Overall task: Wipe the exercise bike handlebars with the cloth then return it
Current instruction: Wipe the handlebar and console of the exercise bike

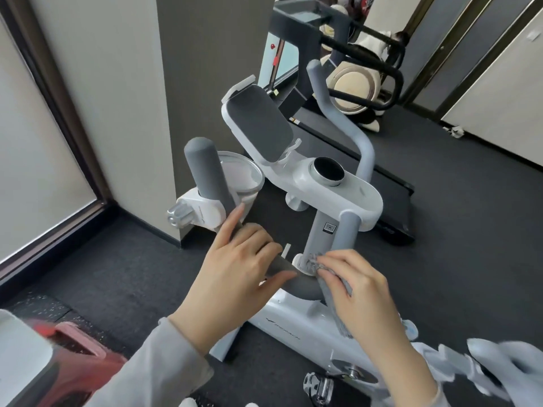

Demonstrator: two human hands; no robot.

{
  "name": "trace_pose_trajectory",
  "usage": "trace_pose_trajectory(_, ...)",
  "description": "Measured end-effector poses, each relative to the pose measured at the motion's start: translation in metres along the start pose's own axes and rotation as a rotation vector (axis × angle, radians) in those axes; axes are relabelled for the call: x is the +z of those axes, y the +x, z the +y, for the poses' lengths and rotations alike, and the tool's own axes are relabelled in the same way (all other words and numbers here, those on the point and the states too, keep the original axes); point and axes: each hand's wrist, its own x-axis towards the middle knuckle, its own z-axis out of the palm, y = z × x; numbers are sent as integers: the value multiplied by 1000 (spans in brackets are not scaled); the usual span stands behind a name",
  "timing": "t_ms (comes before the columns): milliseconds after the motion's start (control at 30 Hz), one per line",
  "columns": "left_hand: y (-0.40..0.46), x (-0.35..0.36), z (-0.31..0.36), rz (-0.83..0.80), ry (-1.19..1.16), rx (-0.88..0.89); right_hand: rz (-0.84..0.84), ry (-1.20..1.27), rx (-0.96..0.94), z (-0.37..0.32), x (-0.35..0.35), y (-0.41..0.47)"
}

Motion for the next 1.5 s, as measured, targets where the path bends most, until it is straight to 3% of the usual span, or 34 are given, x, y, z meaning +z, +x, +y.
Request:
trace_pose_trajectory(500, 0, 6, 23, 1, -36, -225, -2, 139, -276, 92, -3, 47)
trace_pose_trajectory(900, 0, 14, 34, 96, -49, -297, 193, 78, -366, 146, -2, 87)
trace_pose_trajectory(1267, 3, 19, 40, 133, -44, -322, 243, 412, -159, 124, 13, 25)
trace_pose_trajectory(1500, 3, 20, 39, 136, -32, -302, 374, 522, 137, 141, 11, 35)
